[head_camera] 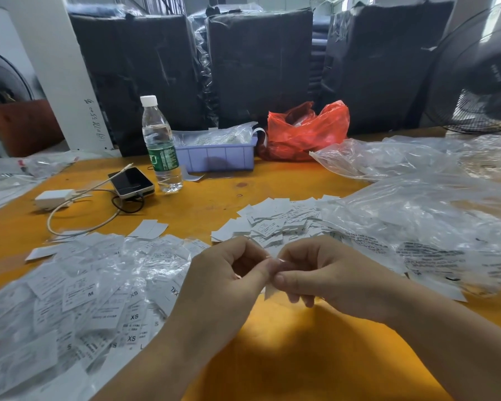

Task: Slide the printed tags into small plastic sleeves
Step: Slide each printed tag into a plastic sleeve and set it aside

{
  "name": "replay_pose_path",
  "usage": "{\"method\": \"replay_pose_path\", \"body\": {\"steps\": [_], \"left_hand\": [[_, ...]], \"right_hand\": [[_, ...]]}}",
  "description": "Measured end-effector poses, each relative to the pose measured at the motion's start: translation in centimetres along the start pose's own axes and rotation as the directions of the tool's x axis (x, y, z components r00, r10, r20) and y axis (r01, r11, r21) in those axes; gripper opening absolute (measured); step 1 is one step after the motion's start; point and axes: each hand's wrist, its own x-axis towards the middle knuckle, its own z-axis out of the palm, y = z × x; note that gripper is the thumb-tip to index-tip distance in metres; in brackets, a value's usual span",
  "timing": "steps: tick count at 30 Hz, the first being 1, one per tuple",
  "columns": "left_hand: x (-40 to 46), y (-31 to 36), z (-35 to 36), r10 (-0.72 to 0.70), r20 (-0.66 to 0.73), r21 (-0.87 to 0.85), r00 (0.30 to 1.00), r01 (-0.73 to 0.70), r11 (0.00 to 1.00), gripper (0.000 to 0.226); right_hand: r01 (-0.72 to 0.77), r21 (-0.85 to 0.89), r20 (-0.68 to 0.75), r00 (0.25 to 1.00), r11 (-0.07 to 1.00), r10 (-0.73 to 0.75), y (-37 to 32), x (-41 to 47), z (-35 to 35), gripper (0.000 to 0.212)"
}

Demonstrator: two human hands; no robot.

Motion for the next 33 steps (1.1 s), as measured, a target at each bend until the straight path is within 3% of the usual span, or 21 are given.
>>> {"method": "replay_pose_path", "body": {"steps": [13,21,23,26,28,31,33], "left_hand": [[0.4,-0.5,-0.7,-0.088,-0.062,-0.055,0.994,0.085,0.995,0.013],[0.2,-0.8,-0.6,-0.142,0.07,0.012,0.987,0.141,0.99,0.014],[0.2,-0.7,-0.6,-0.156,0.06,0.043,0.986,0.153,0.987,0.018],[0.3,-0.7,-0.9,-0.149,0.07,0.021,0.986,0.148,0.989,0.032],[0.2,-0.4,-0.7,-0.105,0.128,0.01,0.986,0.105,0.994,0.029],[-0.1,0.0,-0.2,-0.054,0.158,0.013,0.986,0.053,0.999,0.022],[-0.1,0.0,-0.1,-0.047,0.124,0.011,0.991,0.046,0.999,0.019]], "right_hand": [[-0.028,0.036,-0.081,0.996,0.999,0.03,-0.2,0.0,-0.7,0.015],[0.055,0.117,-0.268,0.963,0.992,-0.022,-0.3,0.1,-1.2,0.011],[0.033,0.102,-0.229,0.973,0.994,-0.009,-0.1,0.1,-1.3,0.012],[-0.013,0.048,-0.061,0.998,0.999,0.016,0.1,0.0,-1.0,0.016],[-0.01,0.014,0.002,1.0,1.0,0.01,-0.1,-0.1,-0.6,0.023],[-0.003,0.013,-0.007,1.0,1.0,0.003,-0.3,-0.1,-0.4,0.045],[0.004,0.027,-0.051,0.999,1.0,-0.003,-0.3,-0.1,-0.5,0.045]]}}
